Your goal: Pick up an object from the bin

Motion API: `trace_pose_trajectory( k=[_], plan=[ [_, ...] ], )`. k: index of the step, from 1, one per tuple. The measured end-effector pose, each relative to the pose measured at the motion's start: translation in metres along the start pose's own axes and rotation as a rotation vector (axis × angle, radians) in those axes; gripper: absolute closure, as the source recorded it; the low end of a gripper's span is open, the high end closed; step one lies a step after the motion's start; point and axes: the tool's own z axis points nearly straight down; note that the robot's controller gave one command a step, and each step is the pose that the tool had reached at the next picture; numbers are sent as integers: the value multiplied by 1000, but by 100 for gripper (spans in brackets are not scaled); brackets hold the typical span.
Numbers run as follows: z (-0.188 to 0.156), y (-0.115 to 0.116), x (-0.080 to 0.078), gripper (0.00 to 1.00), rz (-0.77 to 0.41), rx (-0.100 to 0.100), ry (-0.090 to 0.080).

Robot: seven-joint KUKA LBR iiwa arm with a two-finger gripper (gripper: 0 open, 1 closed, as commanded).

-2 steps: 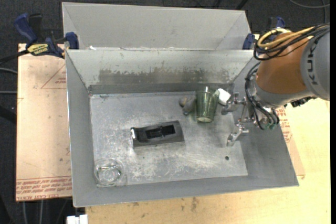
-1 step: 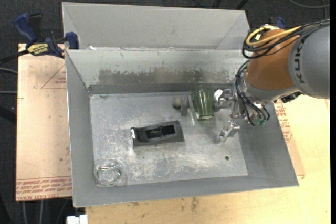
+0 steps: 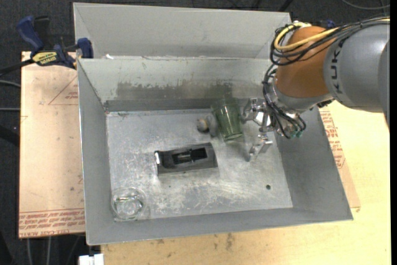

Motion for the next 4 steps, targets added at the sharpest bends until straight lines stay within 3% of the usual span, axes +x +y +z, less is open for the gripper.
trace_pose_trajectory(
  k=[1, 2, 3, 4],
  plan=[
    [-33, 13, 2, 0, -98, -7, 14],
    [-49, 49, -25, 0, -101, 1, -11],
    [-43, 74, -34, 0, -109, -11, -23],
    [-3, 87, -27, 100, -110, -4, 4]
  ],
)
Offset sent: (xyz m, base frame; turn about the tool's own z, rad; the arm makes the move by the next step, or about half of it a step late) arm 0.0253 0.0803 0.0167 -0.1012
